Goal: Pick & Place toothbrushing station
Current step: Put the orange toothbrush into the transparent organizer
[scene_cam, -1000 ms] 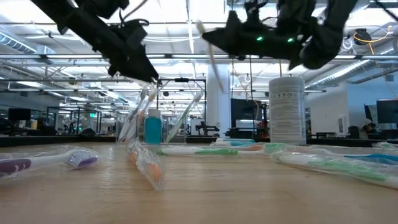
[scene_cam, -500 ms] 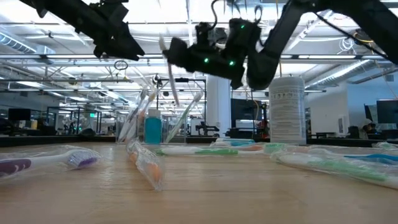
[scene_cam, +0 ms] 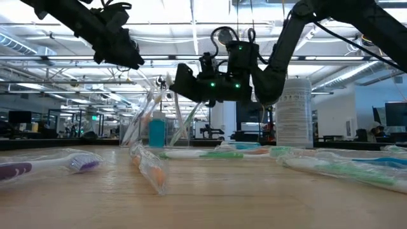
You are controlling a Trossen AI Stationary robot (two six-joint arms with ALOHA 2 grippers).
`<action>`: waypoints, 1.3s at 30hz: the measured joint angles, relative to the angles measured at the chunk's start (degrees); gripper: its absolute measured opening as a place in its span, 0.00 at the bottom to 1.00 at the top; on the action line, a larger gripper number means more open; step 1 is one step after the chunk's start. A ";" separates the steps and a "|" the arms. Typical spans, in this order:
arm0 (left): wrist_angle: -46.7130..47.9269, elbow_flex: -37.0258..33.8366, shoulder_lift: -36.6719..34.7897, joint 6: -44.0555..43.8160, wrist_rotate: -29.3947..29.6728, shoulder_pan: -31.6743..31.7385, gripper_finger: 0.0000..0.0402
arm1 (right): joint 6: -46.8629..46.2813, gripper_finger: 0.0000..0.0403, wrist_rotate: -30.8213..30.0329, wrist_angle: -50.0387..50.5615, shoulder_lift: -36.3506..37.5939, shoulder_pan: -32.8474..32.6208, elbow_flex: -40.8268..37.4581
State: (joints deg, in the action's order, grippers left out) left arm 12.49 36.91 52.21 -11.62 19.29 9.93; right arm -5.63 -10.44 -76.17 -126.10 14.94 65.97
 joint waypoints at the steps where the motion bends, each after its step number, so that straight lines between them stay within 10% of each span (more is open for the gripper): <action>1: 0.32 0.00 0.00 -0.69 -0.27 -0.01 0.46 | 0.19 0.07 0.04 -0.50 0.19 -0.03 -0.51; 24: 2.31 0.00 0.02 -7.21 0.08 -0.35 0.46 | 1.14 0.07 0.19 -0.40 13.04 -0.01 -19.41; 39: 2.26 0.02 0.02 -8.87 0.28 -0.35 0.46 | 3.42 0.34 3.18 9.90 13.76 0.07 -18.66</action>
State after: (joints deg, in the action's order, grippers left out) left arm 14.76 36.93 52.23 -20.49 19.57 9.58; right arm -2.21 -7.26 -66.27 -112.33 15.00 47.31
